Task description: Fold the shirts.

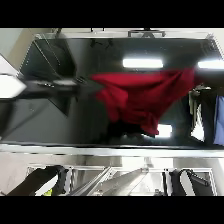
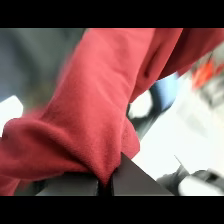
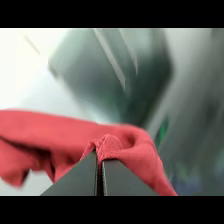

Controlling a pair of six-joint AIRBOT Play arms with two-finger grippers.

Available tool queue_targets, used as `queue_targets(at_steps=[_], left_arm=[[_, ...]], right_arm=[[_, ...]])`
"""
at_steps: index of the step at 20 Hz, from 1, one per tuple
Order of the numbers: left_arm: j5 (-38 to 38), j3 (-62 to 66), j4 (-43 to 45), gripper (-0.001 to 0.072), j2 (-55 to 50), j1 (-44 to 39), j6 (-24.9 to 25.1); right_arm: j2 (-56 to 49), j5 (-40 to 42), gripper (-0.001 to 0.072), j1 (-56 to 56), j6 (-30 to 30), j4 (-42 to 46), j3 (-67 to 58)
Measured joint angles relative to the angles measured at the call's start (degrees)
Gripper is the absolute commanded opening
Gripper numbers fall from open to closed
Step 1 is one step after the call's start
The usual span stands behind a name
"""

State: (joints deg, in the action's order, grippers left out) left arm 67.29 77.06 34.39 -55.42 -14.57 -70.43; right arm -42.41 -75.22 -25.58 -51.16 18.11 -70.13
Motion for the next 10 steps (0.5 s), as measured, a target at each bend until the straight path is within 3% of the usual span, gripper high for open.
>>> queue_targets(at_steps=[6,10], left_arm=[[9.90,15.47,-9.68,0.0024,5.97,13.31,-2.93],[13.35,22.62,-11.10,0.0021,2.43,17.22,-3.72]], right_arm=[[7.43,0.28,0.0014,-1.46,-1.18,-3.76,-14.05],[5.79,1.33,0.0014,-1.60,-1.57,-4.07,-15.82]])
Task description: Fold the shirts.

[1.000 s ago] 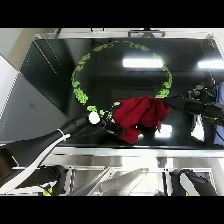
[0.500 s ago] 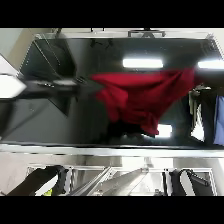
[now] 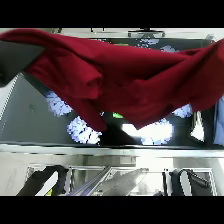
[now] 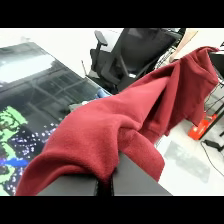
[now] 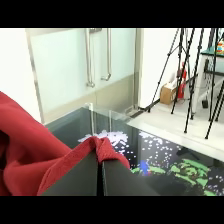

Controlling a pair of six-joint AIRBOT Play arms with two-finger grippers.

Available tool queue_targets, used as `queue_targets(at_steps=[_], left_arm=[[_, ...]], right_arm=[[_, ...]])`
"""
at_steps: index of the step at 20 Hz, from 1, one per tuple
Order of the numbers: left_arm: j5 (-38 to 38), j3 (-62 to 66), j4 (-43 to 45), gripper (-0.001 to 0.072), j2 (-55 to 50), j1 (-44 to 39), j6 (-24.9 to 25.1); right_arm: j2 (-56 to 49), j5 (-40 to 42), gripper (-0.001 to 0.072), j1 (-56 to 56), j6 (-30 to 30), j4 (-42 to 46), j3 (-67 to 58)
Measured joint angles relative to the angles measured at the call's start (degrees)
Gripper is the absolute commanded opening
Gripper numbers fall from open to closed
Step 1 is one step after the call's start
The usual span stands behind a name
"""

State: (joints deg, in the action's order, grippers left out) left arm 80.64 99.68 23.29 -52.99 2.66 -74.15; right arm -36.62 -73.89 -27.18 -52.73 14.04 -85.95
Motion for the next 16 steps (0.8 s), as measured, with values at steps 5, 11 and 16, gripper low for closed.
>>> queue_targets(at_steps=[5,11,16], left_arm=[[0.98,-2.32,0.00,0.0019,-14.99,-1.99,1.81],[-3.02,-5.05,-0.11,0.0002,-41.55,-5.55,10.54],[-10.34,-3.19,-0.42,0.0655,-55.95,-3.58,14.53]], right_arm=[[-11.34,-1.99,0.0014,6.05,-0.46,2.67,1.95],[-36.02,3.65,0.0014,19.50,-0.63,15.45,10.49],[-53.70,9.16,0.0014,22.38,-0.37,18.71,12.48]])
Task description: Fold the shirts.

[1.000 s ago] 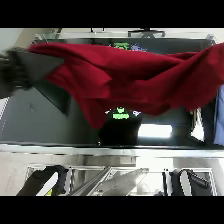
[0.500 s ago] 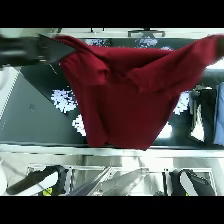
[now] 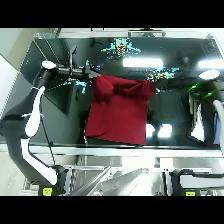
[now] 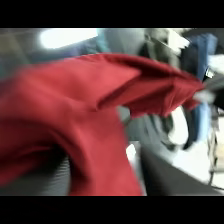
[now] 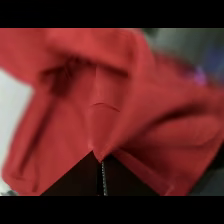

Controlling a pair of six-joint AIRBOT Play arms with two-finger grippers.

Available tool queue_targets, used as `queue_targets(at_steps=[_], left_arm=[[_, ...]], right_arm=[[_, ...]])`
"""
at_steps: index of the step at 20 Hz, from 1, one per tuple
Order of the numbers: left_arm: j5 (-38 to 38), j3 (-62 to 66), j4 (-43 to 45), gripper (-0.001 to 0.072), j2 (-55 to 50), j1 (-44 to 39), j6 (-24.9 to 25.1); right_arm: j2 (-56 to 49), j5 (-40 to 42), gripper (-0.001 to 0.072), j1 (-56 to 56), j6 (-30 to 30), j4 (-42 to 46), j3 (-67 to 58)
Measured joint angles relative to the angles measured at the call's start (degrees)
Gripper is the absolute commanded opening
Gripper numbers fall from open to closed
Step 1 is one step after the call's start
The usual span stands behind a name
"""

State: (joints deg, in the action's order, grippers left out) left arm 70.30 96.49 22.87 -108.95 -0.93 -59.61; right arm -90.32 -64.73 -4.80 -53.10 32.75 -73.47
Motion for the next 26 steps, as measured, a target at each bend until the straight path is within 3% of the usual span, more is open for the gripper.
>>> queue_targets(at_steps=[3,7,12,18,24,25,26], left_arm=[[3.13,5.11,-0.02,0.0633,-3.72,2.95,0.09],[15.47,10.97,6.99,0.0634,-4.59,5.44,-6.45],[21.27,-3.85,23.06,0.0635,4.39,2.62,-12.50],[13.44,-33.55,36.48,0.0634,19.15,-2.49,-15.08],[1.88,-45.57,35.43,0.0633,22.64,-8.09,-16.50],[0.59,-45.88,34.47,0.0598,22.25,-8.68,-16.61],[-0.24,-45.77,33.94,0.0404,21.62,-9.16,-16.68]], right_arm=[[-3.61,1.88,0.0014,-0.31,0.83,0.44,0.11],[-4.15,2.69,0.0014,-3.69,1.31,0.72,-0.63],[-3.91,2.03,0.0014,-10.14,1.46,1.03,-1.03],[-3.91,0.15,0.0014,-15.80,1.25,1.16,-1.09],[-3.91,-1.88,0.0014,-16.85,1.25,1.14,-1.09],[-3.91,-2.47,0.0014,-16.90,1.25,1.14,-1.09],[-3.91,-3.02,0.0014,-16.92,1.22,1.14,-1.09]])
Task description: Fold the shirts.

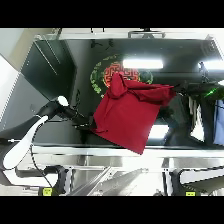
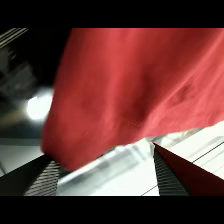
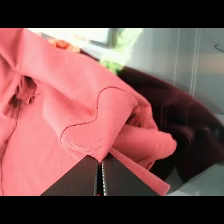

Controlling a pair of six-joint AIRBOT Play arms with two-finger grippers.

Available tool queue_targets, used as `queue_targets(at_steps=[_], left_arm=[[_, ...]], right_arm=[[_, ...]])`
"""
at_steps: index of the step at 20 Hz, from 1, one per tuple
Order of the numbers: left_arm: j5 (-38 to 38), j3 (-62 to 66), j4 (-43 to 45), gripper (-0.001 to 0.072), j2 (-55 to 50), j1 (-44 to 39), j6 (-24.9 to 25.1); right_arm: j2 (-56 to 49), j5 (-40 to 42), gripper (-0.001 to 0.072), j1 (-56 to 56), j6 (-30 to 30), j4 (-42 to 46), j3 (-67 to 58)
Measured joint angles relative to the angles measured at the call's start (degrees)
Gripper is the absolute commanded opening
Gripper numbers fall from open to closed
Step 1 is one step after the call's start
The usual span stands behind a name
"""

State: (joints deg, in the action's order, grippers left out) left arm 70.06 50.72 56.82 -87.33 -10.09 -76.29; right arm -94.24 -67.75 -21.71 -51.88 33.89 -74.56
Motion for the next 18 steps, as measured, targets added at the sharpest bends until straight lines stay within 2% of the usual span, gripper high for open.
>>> queue_targets(at_steps=[2,5,7,11,15,18], left_arm=[[-3.10,1.31,-0.76,0.0025,-1.18,-0.61,0.24],[-7.02,5.79,0.07,0.0021,-1.97,-0.98,0.72],[-6.78,10.36,-0.09,0.0020,-2.03,-0.83,0.98],[-6.43,22.62,3.41,0.0021,-3.30,2.10,1.25],[-5.31,38.93,7.32,0.0021,-10.60,7.69,1.29],[-2.84,51.67,8.59,0.0020,-19.23,10.97,2.36]], right_arm=[[0.00,-0.85,0.0014,-0.07,0.00,0.02,0.00],[0.02,-2.12,0.0013,-0.22,0.00,0.31,0.00],[0.02,-3.15,0.0013,-0.48,-0.90,1.62,0.00],[0.66,-6.60,0.0012,-1.07,-5.66,6.84,1.62],[6.91,-8.70,0.0013,0.57,-9.22,9.25,13.68],[15.54,-5.79,0.0013,4.66,-12.04,9.46,27.41]])
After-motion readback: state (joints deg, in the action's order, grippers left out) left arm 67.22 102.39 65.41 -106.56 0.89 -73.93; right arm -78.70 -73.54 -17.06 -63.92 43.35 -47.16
